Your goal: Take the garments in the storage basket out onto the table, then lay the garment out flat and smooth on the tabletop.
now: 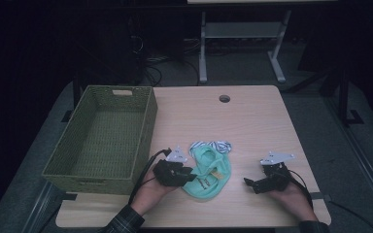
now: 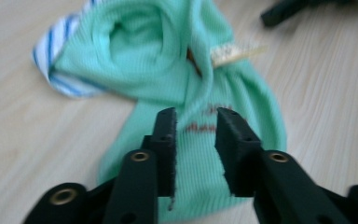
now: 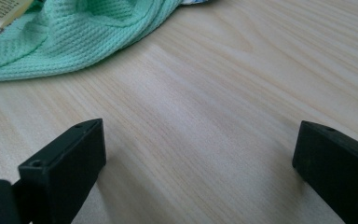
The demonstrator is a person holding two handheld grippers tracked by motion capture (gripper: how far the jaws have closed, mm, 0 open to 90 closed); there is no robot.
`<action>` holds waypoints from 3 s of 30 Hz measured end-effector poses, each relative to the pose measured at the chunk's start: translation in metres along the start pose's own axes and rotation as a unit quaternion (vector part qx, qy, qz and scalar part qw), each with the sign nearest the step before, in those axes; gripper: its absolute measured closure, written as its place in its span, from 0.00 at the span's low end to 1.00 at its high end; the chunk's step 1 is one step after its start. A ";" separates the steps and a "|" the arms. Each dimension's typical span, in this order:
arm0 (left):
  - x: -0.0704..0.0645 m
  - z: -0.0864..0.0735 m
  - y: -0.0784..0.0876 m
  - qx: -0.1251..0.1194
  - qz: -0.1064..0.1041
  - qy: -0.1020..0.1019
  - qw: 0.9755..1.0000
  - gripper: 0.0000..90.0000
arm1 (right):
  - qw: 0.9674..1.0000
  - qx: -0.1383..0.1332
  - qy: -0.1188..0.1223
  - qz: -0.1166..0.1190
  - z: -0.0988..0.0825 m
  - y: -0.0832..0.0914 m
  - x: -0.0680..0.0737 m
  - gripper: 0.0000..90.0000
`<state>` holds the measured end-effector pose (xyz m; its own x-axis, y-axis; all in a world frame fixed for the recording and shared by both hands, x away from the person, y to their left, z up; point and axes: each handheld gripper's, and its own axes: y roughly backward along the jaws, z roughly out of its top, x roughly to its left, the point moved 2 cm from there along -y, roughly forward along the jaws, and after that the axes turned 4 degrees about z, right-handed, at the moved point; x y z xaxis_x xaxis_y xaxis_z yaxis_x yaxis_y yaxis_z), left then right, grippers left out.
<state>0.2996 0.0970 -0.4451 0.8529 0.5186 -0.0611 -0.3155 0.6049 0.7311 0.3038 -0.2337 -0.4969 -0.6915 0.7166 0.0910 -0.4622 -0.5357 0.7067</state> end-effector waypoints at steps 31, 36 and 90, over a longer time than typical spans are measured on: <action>0.005 -0.022 -0.014 0.078 0.007 -0.007 0.997 0.99 | 1.000 -0.015 0.001 0.008 0.013 0.007 0.001 0.26; 0.004 -0.021 -0.014 0.081 0.009 -0.002 0.997 0.99 | 0.999 -0.038 -0.004 0.018 0.027 0.012 -0.004 0.44; 0.005 -0.019 -0.015 0.087 0.004 0.013 0.996 0.99 | 0.998 -0.010 0.032 0.046 0.091 -0.076 -0.010 0.80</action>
<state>0.3011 0.1020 -0.4690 0.8382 0.5409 -0.0704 -0.2437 0.4868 0.8388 0.3966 -0.1594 -0.4877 -0.7649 0.6347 0.1098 -0.4058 -0.6072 0.6831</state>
